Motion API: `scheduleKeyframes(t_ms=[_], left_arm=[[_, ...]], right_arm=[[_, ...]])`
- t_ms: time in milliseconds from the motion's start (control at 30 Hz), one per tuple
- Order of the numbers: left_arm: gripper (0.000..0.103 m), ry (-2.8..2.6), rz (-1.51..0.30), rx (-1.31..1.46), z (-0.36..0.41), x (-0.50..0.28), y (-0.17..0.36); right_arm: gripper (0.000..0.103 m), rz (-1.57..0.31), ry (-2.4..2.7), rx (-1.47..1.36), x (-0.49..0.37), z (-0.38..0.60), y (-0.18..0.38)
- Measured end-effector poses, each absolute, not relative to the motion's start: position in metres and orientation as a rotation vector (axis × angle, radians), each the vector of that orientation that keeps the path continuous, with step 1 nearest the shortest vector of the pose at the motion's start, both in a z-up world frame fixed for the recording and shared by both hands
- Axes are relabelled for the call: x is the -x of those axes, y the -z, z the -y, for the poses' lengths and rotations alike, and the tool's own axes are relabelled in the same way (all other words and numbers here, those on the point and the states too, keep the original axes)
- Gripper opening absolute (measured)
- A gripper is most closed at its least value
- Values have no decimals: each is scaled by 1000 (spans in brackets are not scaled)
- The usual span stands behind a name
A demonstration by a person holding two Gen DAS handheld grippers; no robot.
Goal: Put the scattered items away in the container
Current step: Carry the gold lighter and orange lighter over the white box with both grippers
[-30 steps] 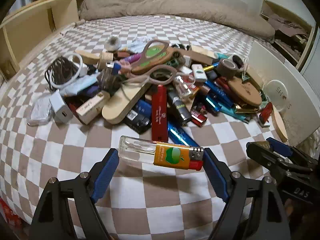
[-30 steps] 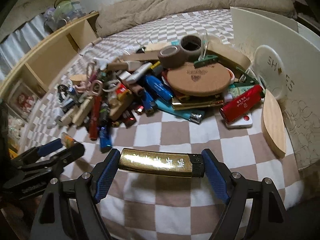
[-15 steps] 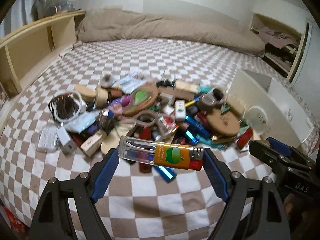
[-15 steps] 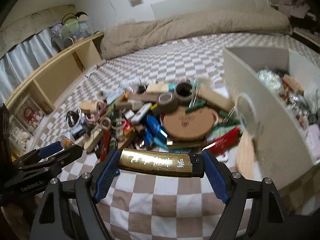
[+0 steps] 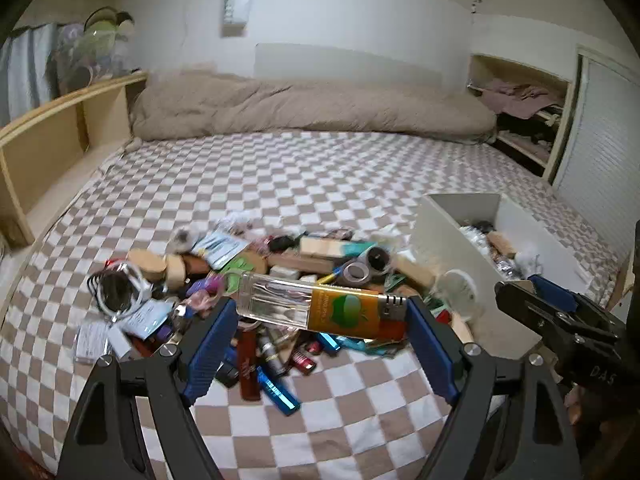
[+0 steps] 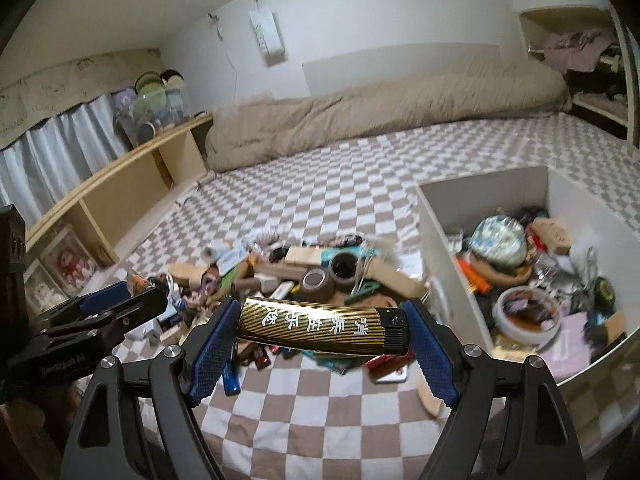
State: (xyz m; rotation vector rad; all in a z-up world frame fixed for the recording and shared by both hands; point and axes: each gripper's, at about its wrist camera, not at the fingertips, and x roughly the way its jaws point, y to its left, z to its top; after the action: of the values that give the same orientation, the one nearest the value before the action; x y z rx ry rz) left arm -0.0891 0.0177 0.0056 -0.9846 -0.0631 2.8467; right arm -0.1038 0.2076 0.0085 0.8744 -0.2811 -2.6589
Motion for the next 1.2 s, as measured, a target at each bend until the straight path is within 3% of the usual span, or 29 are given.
scheduleKeyframes(t_ms=[633, 1200], left_arm=[[84, -2751, -7, 827, -102, 110, -44], [84, -2577, -46, 847, -191, 144, -37]], right_arm=[[83, 293, 2824, -729, 106, -290, -49], [83, 204, 2885, -922, 137, -372, -27]])
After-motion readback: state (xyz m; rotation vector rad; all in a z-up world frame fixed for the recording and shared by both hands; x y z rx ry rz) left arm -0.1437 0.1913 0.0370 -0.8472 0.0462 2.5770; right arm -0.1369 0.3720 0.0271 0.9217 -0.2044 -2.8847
